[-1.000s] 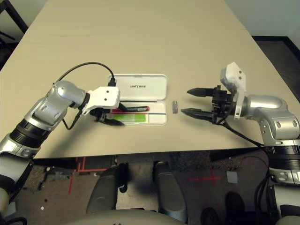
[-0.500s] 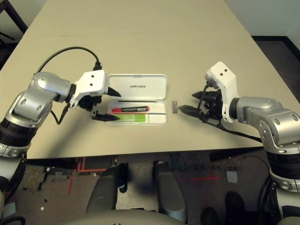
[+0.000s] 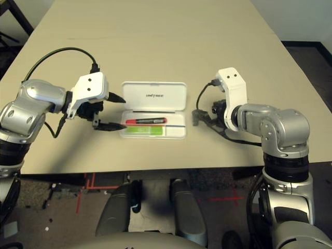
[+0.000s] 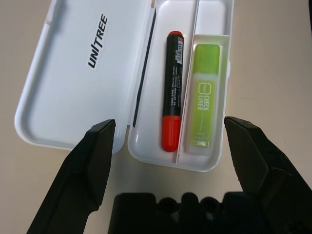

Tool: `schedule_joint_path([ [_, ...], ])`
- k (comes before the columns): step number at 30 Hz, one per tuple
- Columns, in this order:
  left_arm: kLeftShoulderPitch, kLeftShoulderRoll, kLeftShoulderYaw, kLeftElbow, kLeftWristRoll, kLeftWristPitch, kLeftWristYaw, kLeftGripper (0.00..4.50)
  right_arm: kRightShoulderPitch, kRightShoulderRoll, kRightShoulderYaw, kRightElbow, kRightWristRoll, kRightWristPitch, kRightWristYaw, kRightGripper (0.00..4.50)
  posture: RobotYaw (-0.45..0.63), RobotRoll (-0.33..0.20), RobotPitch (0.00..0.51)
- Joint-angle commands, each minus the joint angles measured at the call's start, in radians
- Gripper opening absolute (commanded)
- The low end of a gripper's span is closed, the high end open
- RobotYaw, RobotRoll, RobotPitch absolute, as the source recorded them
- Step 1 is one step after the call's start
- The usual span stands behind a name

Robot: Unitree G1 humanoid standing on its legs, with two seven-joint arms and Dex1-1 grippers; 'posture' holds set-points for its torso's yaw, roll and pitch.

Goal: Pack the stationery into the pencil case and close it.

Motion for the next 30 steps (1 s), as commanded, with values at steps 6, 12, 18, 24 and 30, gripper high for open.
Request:
schedule_joint_path([
  [6,0.031,0.036,0.02,-0.048,-0.034,0.027,0.006,4.49,0.034,0.032,0.003,0.004,-0.007,0.018,-0.017,4.5,0.0,0.0,0.216],
  [12,0.052,0.055,0.033,-0.072,-0.047,0.045,0.022,4.49,0.038,0.058,0.01,-0.003,-0.007,0.032,-0.02,4.5,0.03,0.0,0.222],
  [18,0.061,0.059,0.042,-0.082,-0.054,0.053,0.035,4.49,0.045,0.06,0.035,0.022,-0.015,0.013,-0.019,4.5,0.04,0.0,0.222],
  [24,0.088,0.077,0.059,-0.09,-0.059,0.054,0.047,4.5,0.072,0.074,0.071,0.038,-0.024,-0.01,-0.02,3.58,0.06,0.0,0.221],
  [30,0.095,0.081,0.064,-0.101,-0.064,0.062,0.062,4.5,0.079,0.068,0.093,0.05,-0.028,-0.029,-0.01,1.31,0.07,0.0,0.221],
])
